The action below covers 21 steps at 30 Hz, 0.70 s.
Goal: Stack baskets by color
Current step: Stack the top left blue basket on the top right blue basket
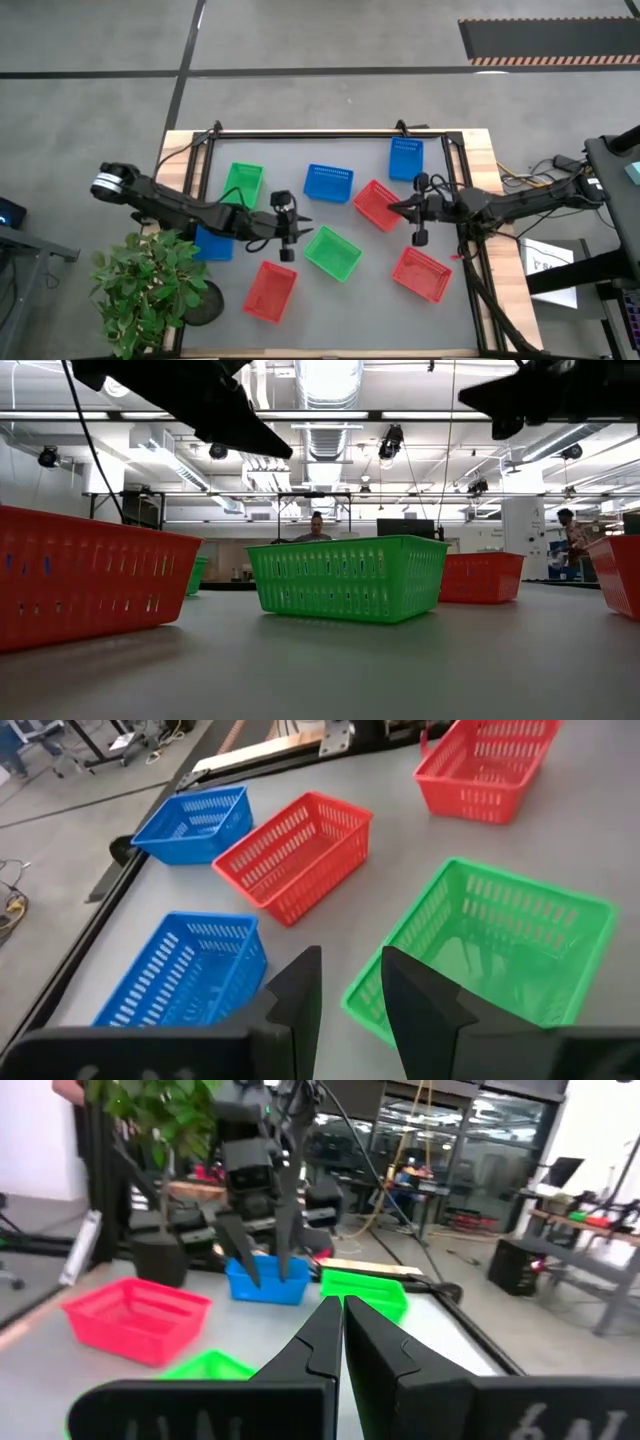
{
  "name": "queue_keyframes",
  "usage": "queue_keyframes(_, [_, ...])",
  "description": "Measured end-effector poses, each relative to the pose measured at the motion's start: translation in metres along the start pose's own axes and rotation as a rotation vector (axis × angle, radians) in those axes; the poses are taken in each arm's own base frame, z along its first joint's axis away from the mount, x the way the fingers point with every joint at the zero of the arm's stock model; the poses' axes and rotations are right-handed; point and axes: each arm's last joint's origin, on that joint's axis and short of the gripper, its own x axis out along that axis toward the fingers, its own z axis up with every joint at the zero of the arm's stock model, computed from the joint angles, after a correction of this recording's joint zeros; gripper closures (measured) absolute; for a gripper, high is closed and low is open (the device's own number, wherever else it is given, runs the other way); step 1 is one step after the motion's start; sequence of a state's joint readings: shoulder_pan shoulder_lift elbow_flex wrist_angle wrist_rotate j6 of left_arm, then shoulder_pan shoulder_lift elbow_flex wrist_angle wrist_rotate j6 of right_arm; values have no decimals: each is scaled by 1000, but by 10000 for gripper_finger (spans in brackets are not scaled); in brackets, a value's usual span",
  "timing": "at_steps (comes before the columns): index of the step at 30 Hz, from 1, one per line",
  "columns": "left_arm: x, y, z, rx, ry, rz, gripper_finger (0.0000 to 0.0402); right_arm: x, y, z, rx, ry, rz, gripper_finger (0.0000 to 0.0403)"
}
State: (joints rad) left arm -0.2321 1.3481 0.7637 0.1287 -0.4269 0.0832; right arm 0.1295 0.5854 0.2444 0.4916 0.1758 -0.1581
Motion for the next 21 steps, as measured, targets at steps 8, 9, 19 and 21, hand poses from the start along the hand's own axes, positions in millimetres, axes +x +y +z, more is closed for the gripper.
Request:
queue_keyframes(8, [-16,3,20,-185,-101,-25,311,10,5,34,209,208,25,394])
queue_keyframes(9, [-19,2,22,-195,-115,-44,311,11,5,37,249,261,-13,394])
queue_keyframes(19, [-18,-2,24,-22,-178,-46,311,38,5,27,369,702,-187,370])
queue_keyframes(21, [-19,-2,25,2,-179,-44,311,45,7,31,332,738,-147,346])
